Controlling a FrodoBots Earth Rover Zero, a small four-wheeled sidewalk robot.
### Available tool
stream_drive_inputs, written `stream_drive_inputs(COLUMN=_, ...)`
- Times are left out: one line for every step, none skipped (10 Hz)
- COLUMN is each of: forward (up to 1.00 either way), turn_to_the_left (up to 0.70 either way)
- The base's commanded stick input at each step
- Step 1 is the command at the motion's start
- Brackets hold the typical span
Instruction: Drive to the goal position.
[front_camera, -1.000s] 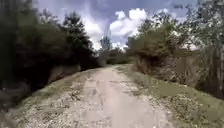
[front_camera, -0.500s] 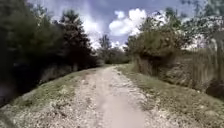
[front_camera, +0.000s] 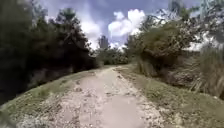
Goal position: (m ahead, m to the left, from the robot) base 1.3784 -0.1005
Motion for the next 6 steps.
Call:
stream_drive_inputs(forward=0.85, turn_to_the_left=0.0)
stream_drive_inputs(forward=0.85, turn_to_the_left=0.0)
stream_drive_inputs(forward=0.85, turn_to_the_left=0.0)
stream_drive_inputs(forward=0.85, turn_to_the_left=0.0)
stream_drive_inputs(forward=0.85, turn_to_the_left=0.0)
stream_drive_inputs(forward=0.85, turn_to_the_left=0.0)
